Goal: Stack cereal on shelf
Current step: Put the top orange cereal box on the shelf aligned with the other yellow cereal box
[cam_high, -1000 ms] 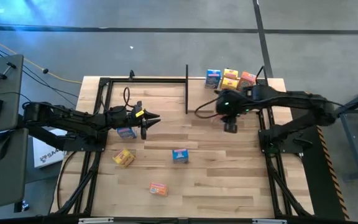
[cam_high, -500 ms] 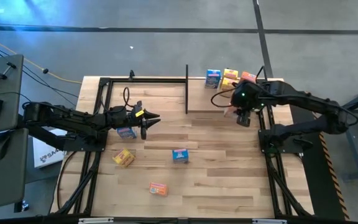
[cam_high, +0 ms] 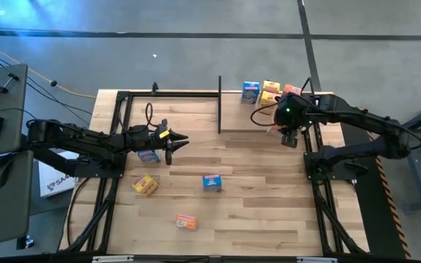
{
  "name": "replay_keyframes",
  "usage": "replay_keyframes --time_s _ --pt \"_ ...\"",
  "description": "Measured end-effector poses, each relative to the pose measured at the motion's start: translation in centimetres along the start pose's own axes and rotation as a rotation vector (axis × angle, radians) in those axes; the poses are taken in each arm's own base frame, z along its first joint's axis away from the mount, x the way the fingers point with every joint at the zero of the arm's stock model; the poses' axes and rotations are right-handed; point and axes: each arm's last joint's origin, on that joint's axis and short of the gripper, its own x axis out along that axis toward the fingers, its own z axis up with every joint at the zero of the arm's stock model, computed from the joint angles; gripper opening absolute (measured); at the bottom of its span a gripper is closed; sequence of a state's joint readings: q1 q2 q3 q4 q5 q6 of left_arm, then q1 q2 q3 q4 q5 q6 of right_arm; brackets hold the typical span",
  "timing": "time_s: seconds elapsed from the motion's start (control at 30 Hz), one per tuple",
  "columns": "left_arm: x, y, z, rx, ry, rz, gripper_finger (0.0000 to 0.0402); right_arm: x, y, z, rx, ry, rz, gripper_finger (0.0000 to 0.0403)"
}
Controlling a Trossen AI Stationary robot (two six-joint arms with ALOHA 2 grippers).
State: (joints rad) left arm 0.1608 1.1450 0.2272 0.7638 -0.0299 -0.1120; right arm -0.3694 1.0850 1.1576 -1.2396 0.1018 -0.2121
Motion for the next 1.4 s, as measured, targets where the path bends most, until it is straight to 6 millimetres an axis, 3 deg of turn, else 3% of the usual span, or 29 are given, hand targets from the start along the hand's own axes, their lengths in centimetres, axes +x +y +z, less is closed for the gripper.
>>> replay_keyframes --time_s 0.47,0.7,1.0,1.4 --pt "0.0 0.0 0.0 -0.008 0.001 0.006 0.0087 -0.2 -3.1 -1.7 0.036 0.026 -0.057 0.0128" --pt "0.0 0.0 0.0 -0.008 0.002 0.006 0.0087 1.5 -4.3 -3.1 0.081 0.092 -0.063 0.0128" --pt "0.0 0.0 0.0 -0.008 0.002 0.009 0.0087 3.6 -6.8 -4.0 0.134 0.055 -0.175 0.0128" --pt "0.0 0.0 0.0 -0.008 0.002 0.008 0.0087 5.5 -8.9 -3.7 0.208 0.055 -0.185 0.0129"
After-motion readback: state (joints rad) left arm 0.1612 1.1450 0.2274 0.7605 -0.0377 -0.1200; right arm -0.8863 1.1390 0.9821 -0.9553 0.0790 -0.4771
